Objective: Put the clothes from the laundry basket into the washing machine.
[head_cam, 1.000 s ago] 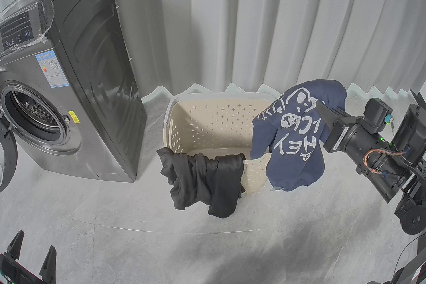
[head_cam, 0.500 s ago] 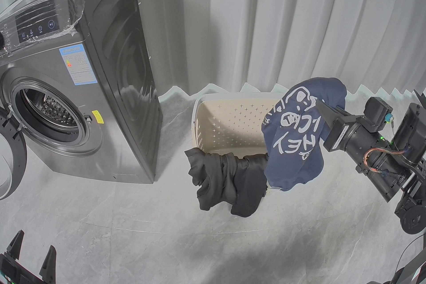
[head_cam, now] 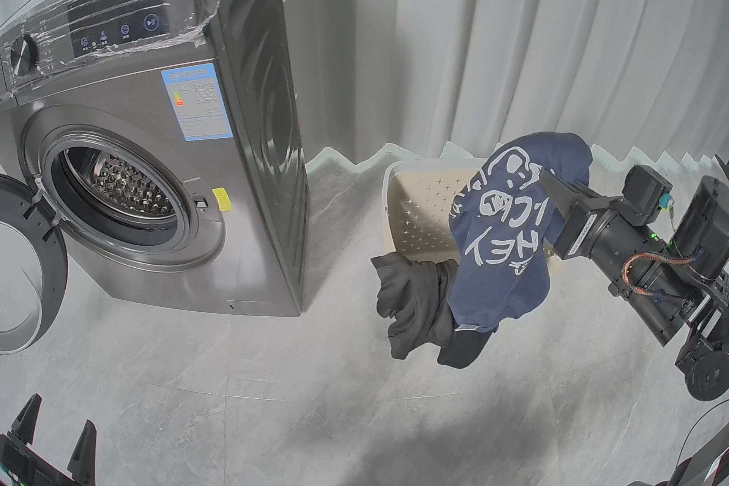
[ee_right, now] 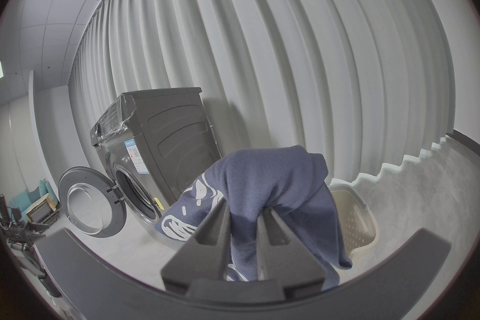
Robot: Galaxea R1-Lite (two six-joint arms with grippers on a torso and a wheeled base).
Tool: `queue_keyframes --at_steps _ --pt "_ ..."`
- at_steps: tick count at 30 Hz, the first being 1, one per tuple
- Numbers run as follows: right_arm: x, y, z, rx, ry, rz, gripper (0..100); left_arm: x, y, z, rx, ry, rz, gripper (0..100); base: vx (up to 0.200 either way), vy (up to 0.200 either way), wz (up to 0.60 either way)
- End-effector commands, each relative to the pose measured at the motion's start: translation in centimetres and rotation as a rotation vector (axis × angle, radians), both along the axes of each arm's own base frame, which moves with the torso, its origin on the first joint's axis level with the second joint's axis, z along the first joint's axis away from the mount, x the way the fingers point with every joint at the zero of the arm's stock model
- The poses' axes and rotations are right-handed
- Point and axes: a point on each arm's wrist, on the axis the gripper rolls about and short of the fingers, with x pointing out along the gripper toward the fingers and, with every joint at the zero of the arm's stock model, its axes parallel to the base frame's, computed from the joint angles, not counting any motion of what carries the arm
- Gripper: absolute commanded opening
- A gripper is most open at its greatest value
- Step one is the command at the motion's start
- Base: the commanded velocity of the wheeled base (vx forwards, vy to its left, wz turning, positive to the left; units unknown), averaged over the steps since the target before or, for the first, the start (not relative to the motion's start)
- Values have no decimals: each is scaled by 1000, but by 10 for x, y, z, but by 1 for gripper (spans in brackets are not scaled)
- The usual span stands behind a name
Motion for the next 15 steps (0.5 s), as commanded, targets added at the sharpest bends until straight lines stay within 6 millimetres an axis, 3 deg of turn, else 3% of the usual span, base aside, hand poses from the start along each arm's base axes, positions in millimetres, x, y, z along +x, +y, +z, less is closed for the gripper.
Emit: queue_keyframes --at_steps 1,10,15 --pt "-1 0 -1 -4 4 1 0 0 0 -4 0 3 0 100 0 200 0" --pt "-1 1 -1 -6 3 10 0 0 0 -4 0 3 0 100 0 200 0" --pt "-1 1 -1 -7 4 12 0 0 0 -4 0 3 0 100 0 0 0"
